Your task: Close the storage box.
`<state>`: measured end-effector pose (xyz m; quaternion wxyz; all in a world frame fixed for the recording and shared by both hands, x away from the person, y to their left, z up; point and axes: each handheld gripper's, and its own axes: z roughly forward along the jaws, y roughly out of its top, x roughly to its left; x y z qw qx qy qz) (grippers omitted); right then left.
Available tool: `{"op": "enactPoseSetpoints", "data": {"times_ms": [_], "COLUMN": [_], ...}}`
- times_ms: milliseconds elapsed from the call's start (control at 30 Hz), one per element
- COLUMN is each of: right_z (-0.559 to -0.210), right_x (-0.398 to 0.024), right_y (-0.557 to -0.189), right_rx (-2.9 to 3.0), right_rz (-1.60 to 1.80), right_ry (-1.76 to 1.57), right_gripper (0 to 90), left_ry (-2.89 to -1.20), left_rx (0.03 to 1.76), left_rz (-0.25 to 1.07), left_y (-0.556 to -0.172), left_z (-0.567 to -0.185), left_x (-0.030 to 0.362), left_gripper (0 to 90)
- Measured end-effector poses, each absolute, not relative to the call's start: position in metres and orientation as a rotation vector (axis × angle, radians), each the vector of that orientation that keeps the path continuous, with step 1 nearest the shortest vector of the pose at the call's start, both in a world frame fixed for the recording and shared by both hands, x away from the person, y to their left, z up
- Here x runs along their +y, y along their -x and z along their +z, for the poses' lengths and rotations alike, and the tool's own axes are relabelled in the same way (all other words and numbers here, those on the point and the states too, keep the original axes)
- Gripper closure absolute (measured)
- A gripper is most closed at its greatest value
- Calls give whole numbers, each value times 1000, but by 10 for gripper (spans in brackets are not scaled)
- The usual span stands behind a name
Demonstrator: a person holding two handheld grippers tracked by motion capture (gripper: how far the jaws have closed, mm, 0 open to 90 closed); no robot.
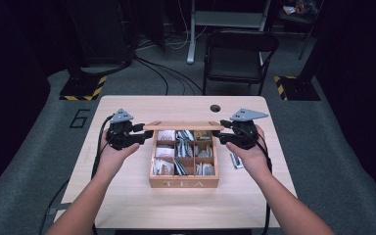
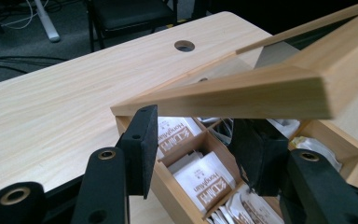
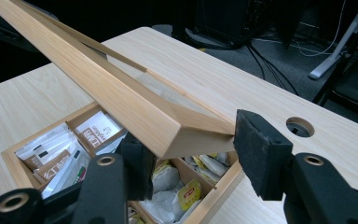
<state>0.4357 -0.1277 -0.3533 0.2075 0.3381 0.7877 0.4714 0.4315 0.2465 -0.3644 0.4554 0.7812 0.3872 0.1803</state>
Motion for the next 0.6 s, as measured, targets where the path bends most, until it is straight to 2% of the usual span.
{"op": "enactPoseSetpoints", "data": {"times_ms": [600], "right_z": [-367], "right_x": [-129], "right_y": [-422], "right_rx": [2210], "right_rz": [1289], "right_ry": [-910], "right_gripper": [478], "left_ry": [-1946], "left_rx": [903], "left_rz": [442], "left_y": [-411], "left_z": [-365], "left_x": [243], "left_gripper": [530]}}
